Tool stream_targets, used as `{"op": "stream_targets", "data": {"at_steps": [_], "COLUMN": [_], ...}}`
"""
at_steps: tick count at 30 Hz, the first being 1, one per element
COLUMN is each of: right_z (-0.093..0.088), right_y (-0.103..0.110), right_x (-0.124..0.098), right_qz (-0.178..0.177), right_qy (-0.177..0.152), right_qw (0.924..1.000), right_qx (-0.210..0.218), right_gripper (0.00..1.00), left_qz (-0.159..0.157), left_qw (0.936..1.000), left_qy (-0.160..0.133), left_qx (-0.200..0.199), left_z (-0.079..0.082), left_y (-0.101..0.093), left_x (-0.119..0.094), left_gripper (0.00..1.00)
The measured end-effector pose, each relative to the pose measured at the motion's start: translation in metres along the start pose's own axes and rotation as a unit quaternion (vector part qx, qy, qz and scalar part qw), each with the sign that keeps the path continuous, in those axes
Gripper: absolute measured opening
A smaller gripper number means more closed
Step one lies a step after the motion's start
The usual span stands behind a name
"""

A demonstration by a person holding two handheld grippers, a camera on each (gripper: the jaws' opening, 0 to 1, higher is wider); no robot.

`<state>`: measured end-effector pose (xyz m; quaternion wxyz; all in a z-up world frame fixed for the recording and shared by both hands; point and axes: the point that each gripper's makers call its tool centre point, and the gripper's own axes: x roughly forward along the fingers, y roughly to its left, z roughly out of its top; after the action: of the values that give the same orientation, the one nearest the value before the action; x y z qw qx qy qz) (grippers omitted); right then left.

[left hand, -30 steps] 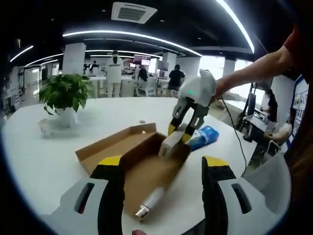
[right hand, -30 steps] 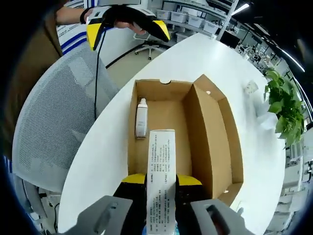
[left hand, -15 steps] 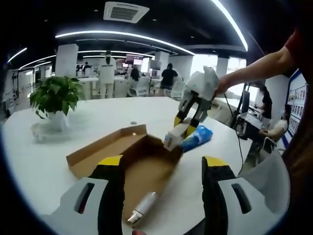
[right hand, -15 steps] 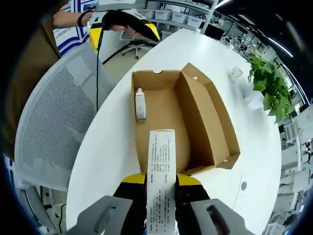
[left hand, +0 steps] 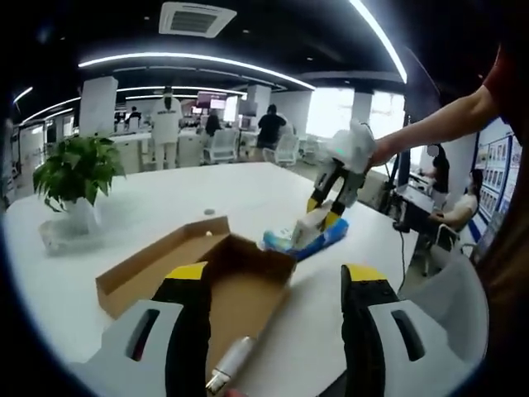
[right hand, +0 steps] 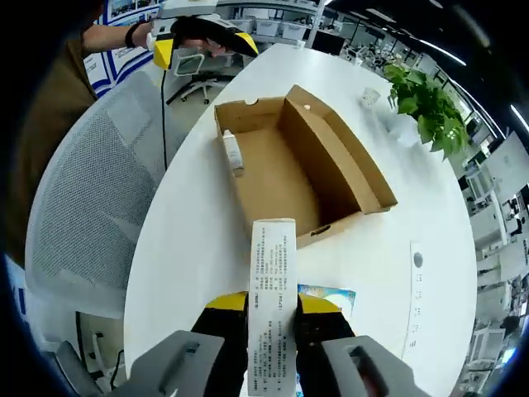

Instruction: Operate the shoe box by opening the lid, removing the specified soft item, and placing it in the target area until the item is outside and the box remains undamaged.

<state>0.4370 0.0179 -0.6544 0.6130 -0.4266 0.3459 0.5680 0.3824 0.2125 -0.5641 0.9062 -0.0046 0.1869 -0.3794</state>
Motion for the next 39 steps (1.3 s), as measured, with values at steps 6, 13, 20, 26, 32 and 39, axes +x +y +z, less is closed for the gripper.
{"op": "stream_targets", "data": {"at_steps": [6, 13, 20, 26, 32, 39], "right_z": [-0.024, -0.049, -0.064, -0.076, -0.089, -0.107], "right_y": [0.007, 0.009, 0.005, -0.007, -0.021, -0.043], "right_x": [-0.006, -0.011, -0.016, -0.023, -0.032, -0.042], "right_qz": [-0.006, -0.011, -0.013, -0.018, -0.025, -0.035], "right_qy": [0.003, 0.002, -0.001, -0.001, 0.002, 0.006], "right_qw": [0.9998, 0.9990, 0.9984, 0.9981, 0.9977, 0.9970], "right_qx": [0.020, 0.043, 0.055, 0.059, 0.063, 0.068], "right_gripper": [0.17, 0.16, 0.17, 0.17, 0.17, 0.17], "left_qz": [-0.011, -0.023, -0.030, -0.032, -0.029, -0.021], "left_qw": [0.9999, 0.9996, 0.9993, 0.9993, 0.9993, 0.9994], "left_qy": [0.006, 0.015, 0.019, 0.021, 0.023, 0.029], "left_qx": [0.004, 0.004, 0.003, 0.003, 0.003, 0.001], "left_z": [0.000, -0.004, -0.002, -0.001, -0.001, -0.003], "left_y": [-0.006, -0.010, -0.013, -0.016, -0.014, -0.010], "left_x": [0.013, 0.030, 0.042, 0.048, 0.051, 0.053], "left_gripper": [0.63, 0.63, 0.63, 0.63, 0.63, 0.63]}}
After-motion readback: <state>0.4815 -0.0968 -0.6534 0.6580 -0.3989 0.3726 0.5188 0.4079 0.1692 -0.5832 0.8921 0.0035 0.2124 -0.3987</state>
